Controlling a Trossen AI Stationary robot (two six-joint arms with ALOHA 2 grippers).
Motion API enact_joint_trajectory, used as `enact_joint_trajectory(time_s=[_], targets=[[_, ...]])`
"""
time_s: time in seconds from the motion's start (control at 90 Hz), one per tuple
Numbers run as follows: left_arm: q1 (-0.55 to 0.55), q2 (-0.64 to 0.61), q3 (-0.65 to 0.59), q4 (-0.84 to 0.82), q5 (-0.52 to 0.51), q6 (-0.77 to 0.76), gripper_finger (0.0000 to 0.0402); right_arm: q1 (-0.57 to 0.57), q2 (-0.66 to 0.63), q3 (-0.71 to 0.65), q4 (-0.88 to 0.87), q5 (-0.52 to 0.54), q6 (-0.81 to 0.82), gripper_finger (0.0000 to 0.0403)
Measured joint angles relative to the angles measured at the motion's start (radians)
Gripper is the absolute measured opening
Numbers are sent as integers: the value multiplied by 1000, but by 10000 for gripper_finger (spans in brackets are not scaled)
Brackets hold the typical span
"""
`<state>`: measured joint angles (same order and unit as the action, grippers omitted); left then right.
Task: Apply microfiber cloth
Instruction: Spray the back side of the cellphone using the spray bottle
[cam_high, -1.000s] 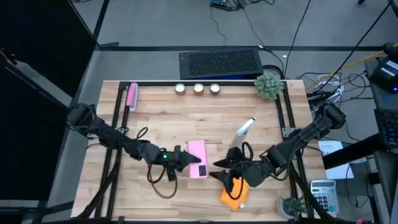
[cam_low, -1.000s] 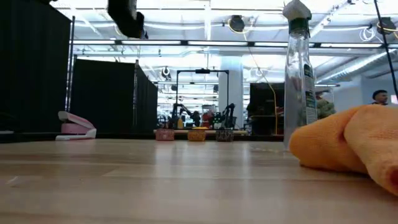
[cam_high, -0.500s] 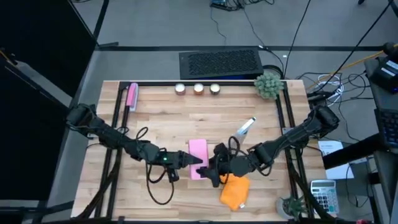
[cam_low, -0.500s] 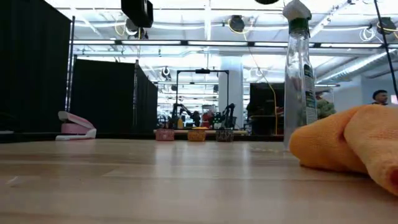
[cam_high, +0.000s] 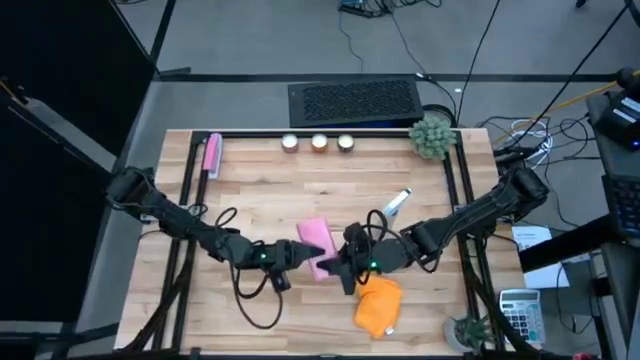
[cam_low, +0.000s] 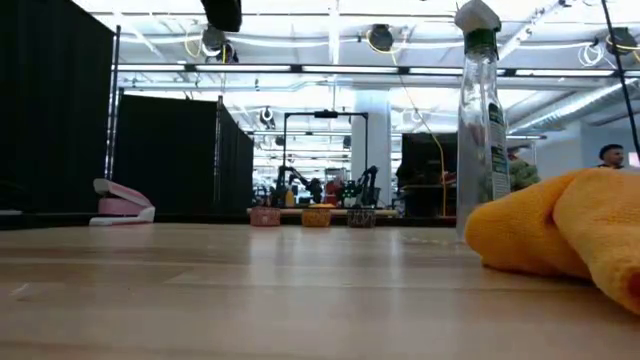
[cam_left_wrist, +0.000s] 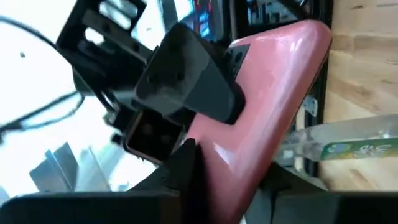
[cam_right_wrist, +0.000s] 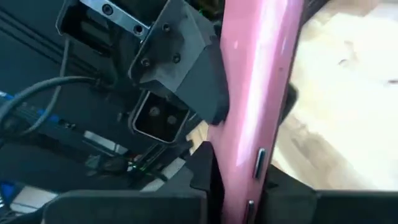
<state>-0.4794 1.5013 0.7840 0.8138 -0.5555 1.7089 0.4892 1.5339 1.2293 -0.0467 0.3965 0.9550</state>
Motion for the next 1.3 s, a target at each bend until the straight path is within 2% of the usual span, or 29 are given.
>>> enact_joint_trajectory(time_s=[0.289, 0.433, 0.544, 0.611, 0.778, 0.9, 1.056, 1.3], targets=[[-50, 0, -12, -27, -299, -180, 89, 30, -93, 2, -169, 26, -31, 11], [-64, 0, -11, 3, -322, -561, 90, 45, -125, 2, -178, 114, -120, 11], [-60, -39, -12, 6, -321, -928, 90, 46, -138, 2, -180, 155, -204, 11], [-51, -81, -11, 2, -256, -1132, 90, 46, -135, 2, -189, 169, -260, 11], [22, -215, -9, -69, 84, -1560, 91, 14, -120, 2, -186, 191, -372, 11], [82, -258, -8, -118, 265, -1749, 91, -4, -105, 2, -161, 187, -443, 11], [123, -261, -8, -125, 296, -1816, 91, -25, -73, 2, -81, 179, -524, 11], [138, -256, -8, -112, 297, -1807, 91, -37, -36, 2, -28, 190, -553, 12]])
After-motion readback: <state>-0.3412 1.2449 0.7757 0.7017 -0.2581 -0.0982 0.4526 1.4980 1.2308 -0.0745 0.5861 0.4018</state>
